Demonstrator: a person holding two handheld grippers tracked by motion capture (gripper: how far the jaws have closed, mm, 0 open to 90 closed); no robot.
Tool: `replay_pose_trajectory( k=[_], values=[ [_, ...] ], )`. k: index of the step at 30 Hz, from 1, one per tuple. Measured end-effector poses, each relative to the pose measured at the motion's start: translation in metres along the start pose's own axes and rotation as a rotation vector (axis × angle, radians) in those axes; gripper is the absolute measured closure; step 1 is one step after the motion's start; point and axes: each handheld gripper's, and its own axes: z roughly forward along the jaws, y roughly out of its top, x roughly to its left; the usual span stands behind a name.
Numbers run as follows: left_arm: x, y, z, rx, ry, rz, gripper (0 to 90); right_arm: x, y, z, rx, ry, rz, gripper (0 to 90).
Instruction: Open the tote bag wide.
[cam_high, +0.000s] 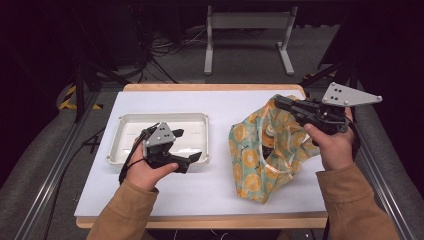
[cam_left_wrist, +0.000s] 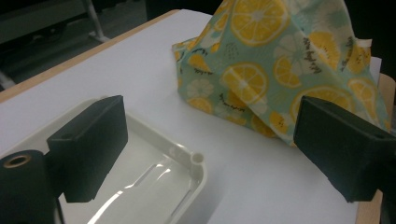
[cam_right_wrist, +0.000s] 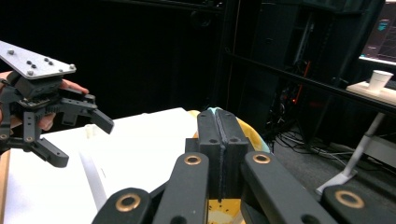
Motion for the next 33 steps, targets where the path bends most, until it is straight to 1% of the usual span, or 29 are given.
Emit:
replay_pose_trajectory(
  k=[7, 8, 11, 15, 21, 26, 29, 33],
  values=[
    [-0.011, 0.019, 0.02, -0.015, -0.039, 0.022, 10.5, 0.005, 0.0, 0.009, -0.003, 0.024, 0.0, 89.9],
    [-0.011, 0.019, 0.02, -0.015, -0.039, 0.022, 10.5, 0.005, 0.0, 0.009, -0.003, 0.024, 0.0, 89.9],
    [-0.017, 0.027, 0.033, -0.031, -0.066, 0.028, 10.7, 0.007, 0.0, 0.012, -0.004, 0.031, -0.001, 90.0],
    [-0.022, 0.035, 0.045, -0.044, -0.095, 0.036, 12.1, 0.009, 0.0, 0.016, -0.002, 0.043, -0.004, 89.9],
    [-0.033, 0.049, 0.064, -0.064, -0.129, 0.061, 13.1, 0.011, -0.002, 0.02, -0.005, 0.056, -0.003, 90.0],
    [-0.043, 0.064, 0.08, -0.067, -0.149, 0.096, 11.0, 0.013, -0.002, 0.023, -0.009, 0.066, -0.001, 89.9],
    [-0.047, 0.072, 0.089, -0.079, -0.159, 0.092, 8.9, 0.014, -0.003, 0.024, -0.009, 0.071, -0.002, 89.9],
    [-0.049, 0.077, 0.097, -0.092, -0.169, 0.084, 8.7, 0.014, -0.004, 0.024, -0.008, 0.075, -0.002, 89.9]
  ],
)
